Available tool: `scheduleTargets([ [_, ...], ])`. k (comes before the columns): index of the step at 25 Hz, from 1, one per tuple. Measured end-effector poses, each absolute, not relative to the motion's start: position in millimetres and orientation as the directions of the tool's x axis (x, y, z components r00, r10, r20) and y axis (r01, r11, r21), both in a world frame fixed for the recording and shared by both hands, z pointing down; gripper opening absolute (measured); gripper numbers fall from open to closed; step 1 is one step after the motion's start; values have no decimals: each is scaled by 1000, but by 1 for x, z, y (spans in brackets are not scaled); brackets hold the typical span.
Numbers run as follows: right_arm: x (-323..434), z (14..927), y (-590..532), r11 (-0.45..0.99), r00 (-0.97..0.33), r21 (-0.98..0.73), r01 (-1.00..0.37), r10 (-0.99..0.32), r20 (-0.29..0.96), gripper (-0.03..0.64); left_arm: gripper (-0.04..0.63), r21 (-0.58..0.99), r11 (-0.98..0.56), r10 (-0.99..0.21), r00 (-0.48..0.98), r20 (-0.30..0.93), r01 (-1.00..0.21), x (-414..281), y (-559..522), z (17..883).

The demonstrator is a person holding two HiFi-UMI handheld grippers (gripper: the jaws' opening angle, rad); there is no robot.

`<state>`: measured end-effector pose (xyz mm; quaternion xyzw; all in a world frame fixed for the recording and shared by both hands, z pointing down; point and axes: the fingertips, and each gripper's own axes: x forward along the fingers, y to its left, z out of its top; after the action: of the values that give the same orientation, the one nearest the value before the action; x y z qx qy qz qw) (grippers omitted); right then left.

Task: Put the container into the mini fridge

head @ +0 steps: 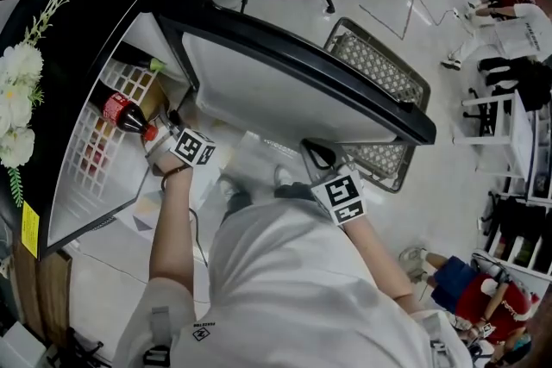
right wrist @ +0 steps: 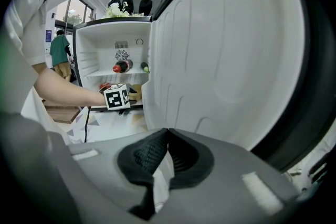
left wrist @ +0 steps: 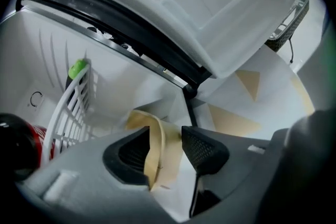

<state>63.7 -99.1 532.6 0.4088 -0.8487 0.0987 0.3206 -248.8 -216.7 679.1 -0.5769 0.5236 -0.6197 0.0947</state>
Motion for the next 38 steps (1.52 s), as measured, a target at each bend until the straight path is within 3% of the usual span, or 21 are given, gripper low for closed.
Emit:
scheduleTargets([
  [16,65,534,-98,647,-464,86,-757,-626,628,3,215,-740,-493,-723,-257,641,-457,-212,-192,685],
  [31,68,534,-93,648,-464,83,-757,-623,630,3,215,-700,-488,-669,-292,683,-520,-246,-207,702],
  [38,58,534,-98,690,-509,68,-721,-593,624,3,213,-667,-473,-682,-240,691,-575,-224,-190,685],
])
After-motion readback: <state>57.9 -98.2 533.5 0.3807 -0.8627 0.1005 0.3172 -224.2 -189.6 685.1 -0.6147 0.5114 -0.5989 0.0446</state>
